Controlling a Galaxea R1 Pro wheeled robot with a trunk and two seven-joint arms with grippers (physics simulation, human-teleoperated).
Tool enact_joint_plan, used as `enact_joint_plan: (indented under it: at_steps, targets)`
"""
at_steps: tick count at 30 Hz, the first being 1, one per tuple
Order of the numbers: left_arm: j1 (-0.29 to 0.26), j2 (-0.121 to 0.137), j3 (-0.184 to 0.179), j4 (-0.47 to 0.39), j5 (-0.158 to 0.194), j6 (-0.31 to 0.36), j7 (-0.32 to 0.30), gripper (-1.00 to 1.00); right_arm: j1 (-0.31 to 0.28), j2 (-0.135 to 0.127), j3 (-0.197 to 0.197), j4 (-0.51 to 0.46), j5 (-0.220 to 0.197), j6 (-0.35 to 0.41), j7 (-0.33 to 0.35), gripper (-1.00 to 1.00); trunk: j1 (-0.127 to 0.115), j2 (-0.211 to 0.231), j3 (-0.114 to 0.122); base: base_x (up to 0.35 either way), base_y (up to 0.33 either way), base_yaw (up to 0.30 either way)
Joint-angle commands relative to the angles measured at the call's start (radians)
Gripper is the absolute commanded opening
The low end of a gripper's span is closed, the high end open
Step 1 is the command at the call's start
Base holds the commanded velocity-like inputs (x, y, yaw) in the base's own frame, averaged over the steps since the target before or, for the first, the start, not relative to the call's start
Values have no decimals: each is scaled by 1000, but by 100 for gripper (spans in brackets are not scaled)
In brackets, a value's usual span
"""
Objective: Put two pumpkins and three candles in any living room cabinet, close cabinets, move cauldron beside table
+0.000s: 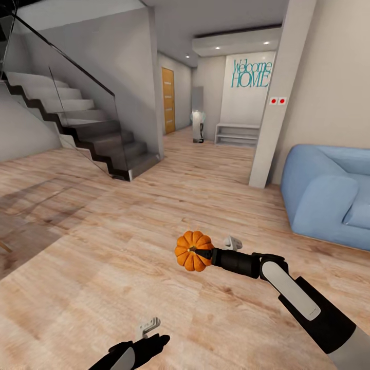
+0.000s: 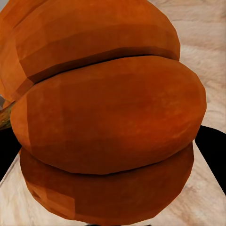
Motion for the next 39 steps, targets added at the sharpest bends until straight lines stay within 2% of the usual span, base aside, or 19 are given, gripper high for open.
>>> enact_joint_plan:
  at_steps: [1, 23, 39]
  targets:
    - [-1, 0, -3, 0, 5, 2, -1, 100, -1, 0, 1, -2, -12, -1, -11, -100, 4, -8, -4, 0, 0, 0]
    - [-1, 4, -1, 0, 5, 2, -1, 100, -1, 1, 1, 3, -13, -1, -11, -100, 88, -162, -73, 0, 0, 0]
    - [-1, 19, 2, 0, 5, 5, -4, 100, -1, -3, 1, 4, -13, 0, -11, -100, 149, -273, -123, 0, 0, 0]
